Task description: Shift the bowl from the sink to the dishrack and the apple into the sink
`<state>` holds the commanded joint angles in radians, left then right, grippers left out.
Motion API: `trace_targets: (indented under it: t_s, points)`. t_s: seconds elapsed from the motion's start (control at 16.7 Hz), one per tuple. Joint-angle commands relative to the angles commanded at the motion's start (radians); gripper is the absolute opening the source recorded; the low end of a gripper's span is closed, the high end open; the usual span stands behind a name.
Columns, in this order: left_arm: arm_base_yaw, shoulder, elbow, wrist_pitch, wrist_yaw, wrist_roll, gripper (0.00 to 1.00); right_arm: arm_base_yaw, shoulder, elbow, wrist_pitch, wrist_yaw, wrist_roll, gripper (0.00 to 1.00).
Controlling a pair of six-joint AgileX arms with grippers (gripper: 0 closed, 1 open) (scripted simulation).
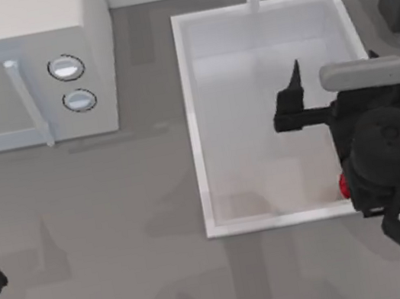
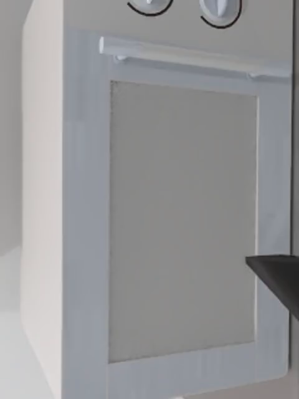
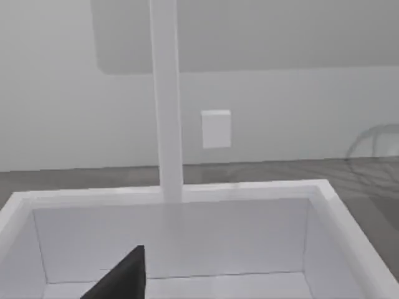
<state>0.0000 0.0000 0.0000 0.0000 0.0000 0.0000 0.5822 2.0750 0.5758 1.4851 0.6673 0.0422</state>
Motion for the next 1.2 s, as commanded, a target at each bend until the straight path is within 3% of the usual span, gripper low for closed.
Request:
trace_targets:
  t_s: [0.42, 0.9, 1.2]
  points:
    - [0.000, 0.000, 0.000, 0.000, 0.000, 0.000, 1.00, -0.222, -0.645, -0.157, -0.474, -0.122, 0.048, 1.00]
    - [0.000, 0.000, 0.000, 0.000, 0.000, 0.000, 1.00, -0.469, -1.583, -0.424, -1.125, -0.414, 0.020, 1.00]
    - [0.000, 0.000, 0.000, 0.000, 0.000, 0.000, 1.00, -0.556, -1.960, -0.539, -1.396, -0.594, -0.023, 1.00]
